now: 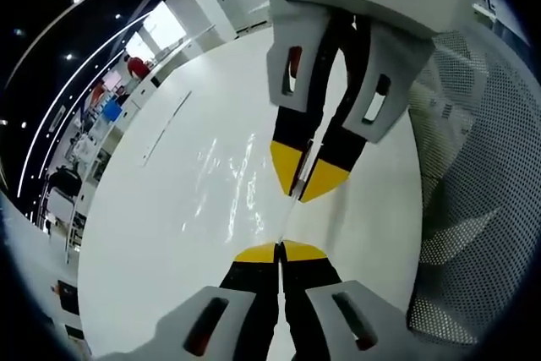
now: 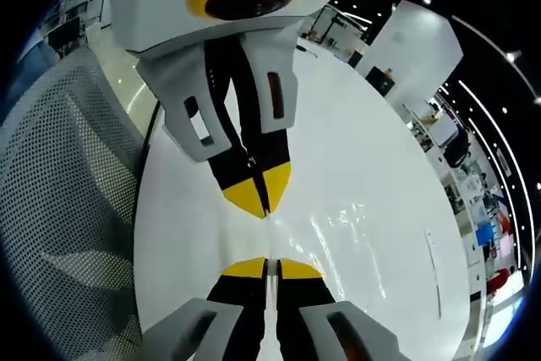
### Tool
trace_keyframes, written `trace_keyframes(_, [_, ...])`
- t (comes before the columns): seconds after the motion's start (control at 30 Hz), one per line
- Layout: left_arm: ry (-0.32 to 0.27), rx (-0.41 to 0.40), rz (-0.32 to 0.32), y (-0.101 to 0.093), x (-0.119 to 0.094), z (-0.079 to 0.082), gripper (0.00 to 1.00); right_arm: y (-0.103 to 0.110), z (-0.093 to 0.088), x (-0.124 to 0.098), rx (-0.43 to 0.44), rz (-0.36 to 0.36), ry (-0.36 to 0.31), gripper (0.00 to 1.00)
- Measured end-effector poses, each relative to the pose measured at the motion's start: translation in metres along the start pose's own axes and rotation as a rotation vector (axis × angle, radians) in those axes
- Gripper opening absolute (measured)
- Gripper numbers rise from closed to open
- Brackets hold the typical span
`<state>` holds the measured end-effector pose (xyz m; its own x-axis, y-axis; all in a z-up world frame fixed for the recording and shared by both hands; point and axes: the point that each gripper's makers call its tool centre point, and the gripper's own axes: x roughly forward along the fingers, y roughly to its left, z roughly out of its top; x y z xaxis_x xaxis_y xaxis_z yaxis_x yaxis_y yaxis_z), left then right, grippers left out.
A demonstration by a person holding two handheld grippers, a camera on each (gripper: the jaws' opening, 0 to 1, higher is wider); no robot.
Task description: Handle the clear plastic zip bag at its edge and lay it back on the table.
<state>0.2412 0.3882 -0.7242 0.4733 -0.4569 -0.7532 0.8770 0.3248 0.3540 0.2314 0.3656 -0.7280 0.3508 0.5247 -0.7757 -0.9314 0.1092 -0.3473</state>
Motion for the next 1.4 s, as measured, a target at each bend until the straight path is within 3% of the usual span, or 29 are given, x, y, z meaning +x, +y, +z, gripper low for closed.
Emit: trace_keyframes(1.4, [0.004, 0.019, 0.0, 0.005, 0.001, -0.001, 0.0, -0.006, -0.011, -0.009, 0.041, -0.019, 0.016, 0.0])
